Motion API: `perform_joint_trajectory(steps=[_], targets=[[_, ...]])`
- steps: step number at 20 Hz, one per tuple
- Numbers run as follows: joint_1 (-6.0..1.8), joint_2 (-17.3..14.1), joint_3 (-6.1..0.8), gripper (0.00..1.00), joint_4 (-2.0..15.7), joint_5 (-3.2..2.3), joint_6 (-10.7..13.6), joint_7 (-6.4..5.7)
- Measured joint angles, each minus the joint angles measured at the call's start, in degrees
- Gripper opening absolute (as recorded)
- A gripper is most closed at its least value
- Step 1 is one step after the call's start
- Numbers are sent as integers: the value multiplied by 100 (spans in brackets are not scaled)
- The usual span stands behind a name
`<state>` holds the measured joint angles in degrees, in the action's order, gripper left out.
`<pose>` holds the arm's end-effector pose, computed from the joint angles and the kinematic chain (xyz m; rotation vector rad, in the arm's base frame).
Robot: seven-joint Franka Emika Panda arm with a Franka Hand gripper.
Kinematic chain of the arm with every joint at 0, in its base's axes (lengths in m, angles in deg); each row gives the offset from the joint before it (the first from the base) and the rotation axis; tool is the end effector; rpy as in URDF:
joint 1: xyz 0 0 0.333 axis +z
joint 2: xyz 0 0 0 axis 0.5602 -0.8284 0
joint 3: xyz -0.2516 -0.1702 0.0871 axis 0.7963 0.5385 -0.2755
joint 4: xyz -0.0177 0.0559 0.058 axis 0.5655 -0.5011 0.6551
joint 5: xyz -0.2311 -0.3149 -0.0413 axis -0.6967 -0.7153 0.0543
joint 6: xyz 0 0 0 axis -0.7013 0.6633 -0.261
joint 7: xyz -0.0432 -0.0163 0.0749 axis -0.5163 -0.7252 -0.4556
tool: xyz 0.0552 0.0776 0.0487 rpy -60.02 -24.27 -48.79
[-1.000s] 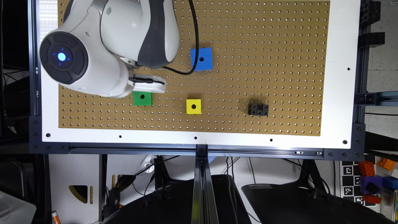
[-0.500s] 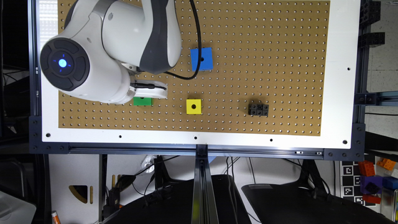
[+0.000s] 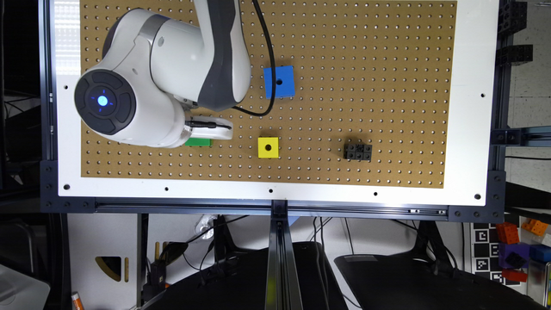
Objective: Pick up green block.
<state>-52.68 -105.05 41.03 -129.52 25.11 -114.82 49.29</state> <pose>0.5962 -0.1794 0.2004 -2.8696 1.2372 -0.0775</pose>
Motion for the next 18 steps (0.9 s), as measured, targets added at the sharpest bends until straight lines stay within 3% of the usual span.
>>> perform_joint_trajectory(steps=[6,11,18], targets=[[-3,-18,7,100,7,0,-1,0],[-3,-304,9,100,66,-3,-177,0],[-3,-329,9,100,121,-8,-169,0]])
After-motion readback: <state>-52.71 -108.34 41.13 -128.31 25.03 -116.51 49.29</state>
